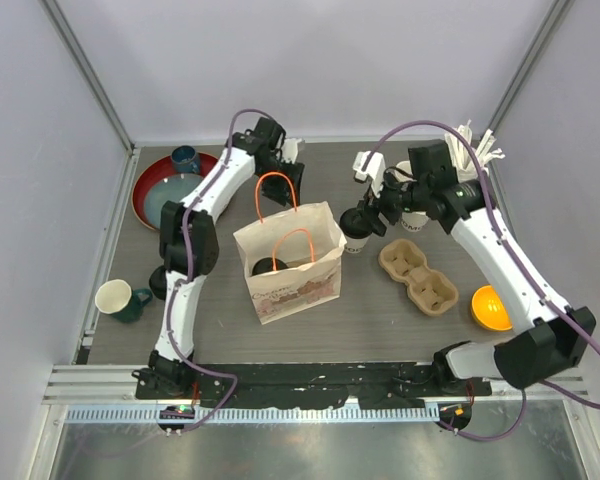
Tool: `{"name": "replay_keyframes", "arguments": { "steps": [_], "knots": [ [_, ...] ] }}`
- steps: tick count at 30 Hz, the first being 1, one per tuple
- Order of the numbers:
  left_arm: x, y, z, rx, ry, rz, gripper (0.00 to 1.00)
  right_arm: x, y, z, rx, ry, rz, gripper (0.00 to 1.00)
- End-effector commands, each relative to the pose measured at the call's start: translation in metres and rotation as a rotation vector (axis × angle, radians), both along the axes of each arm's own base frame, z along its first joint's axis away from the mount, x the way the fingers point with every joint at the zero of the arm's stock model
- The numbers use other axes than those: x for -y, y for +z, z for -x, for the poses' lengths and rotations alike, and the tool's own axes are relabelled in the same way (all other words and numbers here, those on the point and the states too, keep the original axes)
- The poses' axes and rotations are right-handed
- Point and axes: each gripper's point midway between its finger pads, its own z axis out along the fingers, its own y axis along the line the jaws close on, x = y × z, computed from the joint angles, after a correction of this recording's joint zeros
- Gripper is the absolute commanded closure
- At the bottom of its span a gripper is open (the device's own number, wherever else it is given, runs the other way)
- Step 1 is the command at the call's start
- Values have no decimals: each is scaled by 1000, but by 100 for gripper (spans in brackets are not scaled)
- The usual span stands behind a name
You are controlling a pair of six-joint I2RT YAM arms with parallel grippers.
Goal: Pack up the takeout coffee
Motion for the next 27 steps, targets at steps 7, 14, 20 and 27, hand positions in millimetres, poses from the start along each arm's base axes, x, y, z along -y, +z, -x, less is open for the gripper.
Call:
{"name": "replay_keyframes", "arguments": {
  "steps": [7,14,20,27],
  "knots": [
    [-79,92,8,136,85,-15,45,5,-14,17,-2,398,189,32],
    [-103,122,40,189,76,-45,38,8,-20,2,-3,443,142,32],
    [-130,158,64,262,93,-86,30,-1,-49,-16,-15,415,115,43],
    [-150,183,78,320,126,-88,29,-8,-65,-48,65,342,170,50]
  ]
}}
